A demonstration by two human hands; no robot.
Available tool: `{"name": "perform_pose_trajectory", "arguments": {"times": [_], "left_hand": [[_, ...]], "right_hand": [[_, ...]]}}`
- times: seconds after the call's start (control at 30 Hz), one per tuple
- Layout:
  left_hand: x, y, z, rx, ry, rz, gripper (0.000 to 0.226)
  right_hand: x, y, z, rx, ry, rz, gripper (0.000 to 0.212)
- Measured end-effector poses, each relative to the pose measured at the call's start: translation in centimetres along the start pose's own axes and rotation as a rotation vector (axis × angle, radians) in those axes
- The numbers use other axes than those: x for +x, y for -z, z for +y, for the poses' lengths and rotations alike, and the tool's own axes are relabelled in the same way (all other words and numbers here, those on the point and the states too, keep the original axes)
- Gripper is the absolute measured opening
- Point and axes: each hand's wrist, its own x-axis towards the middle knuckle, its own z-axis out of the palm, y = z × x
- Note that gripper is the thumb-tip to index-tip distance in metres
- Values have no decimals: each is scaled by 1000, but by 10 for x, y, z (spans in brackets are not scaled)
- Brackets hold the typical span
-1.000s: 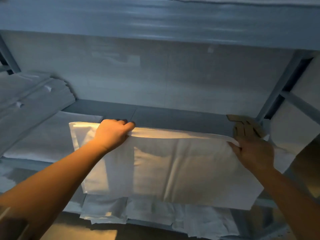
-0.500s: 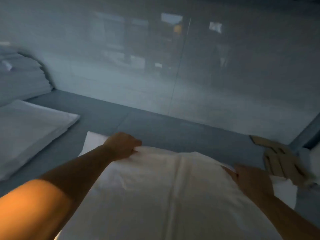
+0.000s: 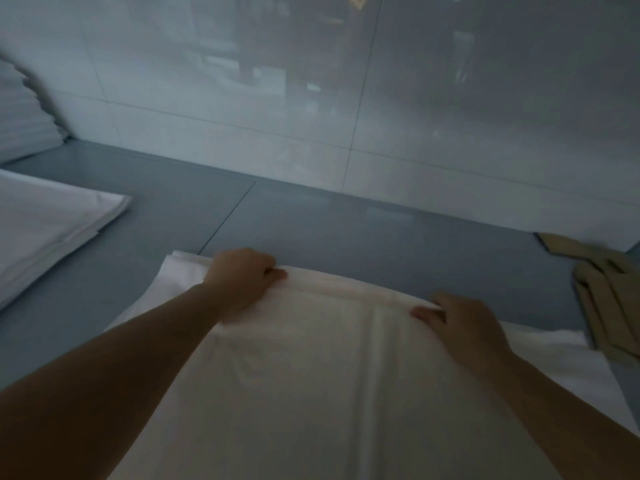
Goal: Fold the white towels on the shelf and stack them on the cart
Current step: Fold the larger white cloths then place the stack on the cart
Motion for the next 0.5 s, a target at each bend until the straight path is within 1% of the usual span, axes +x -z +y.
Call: {"name": "perform_pose_trajectory", "arguments": {"times": [0.07,0.1,0.17,0.2,0.23,0.3,0.37,0.43,0.5], "left_hand": [[3,5,11,39,129,62,25],[0,7,19,72,148,114,23],[-12,10,44,61,81,264,19],[-20,11,60,19,13,309,17],[-30,11,78,-21,-56,319,17],[-52,5,111,-99,-129,281,22],[-71,-3,130,-185,-114,218,27],[-83,-11,134,-223,-95,96,43],[-88,-19,125,-131,-103,-33,64]], "right_hand": [[1,-2,-10,-123,-71,106,31],[-1,-2,-16,-143,-80,180,25],[-11,-4,-35,-68,-35,299,15],[-17,-7,-48,5,29,339,9],[-24,-9,-61,81,107,355,4],[-37,-13,-88,218,226,338,8],[-50,-16,-104,298,272,331,7],[-59,-19,-107,360,271,295,15],[-63,-21,-103,398,267,242,24]]}}
